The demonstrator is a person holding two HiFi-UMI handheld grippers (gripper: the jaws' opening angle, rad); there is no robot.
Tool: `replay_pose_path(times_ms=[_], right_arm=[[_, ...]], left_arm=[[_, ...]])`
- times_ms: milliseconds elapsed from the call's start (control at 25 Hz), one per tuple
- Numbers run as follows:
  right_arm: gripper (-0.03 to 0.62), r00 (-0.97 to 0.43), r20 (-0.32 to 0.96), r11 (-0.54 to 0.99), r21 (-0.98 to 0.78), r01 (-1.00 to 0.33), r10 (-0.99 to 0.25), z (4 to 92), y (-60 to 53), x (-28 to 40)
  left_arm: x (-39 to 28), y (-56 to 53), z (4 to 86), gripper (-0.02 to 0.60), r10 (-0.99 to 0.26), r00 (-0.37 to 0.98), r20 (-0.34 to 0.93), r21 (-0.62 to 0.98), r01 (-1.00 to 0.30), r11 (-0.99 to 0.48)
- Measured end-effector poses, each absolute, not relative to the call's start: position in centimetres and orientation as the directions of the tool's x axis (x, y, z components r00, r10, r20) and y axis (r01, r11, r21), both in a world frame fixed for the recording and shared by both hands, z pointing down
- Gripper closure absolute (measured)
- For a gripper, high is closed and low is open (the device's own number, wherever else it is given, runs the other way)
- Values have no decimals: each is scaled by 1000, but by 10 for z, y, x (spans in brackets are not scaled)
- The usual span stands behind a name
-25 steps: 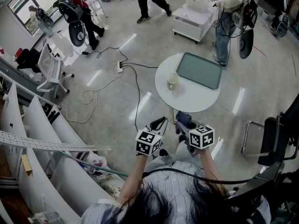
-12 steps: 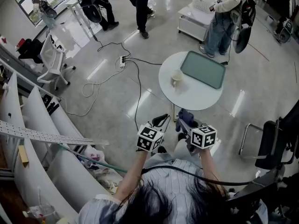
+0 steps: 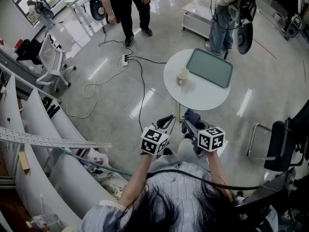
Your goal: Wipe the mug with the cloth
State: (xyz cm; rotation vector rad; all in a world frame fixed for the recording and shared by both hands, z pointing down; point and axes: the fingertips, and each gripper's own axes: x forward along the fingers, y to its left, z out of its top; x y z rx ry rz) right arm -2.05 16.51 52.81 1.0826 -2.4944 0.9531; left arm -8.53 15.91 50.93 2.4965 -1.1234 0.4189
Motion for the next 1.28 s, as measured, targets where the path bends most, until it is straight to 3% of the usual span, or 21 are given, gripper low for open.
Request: replay_pose_path(times_ms=[760,1280], right_arm=[[514,-691,501,486,-491,-723,-521,544,108,-6],[514,-752,516,550,-518,-655,-410,551,18,0]], left_arm=[[-73,92,528,538,-639,627,445,265,-774,-575],[-60,2,541,540,-660,568,491,298,-822,-486]])
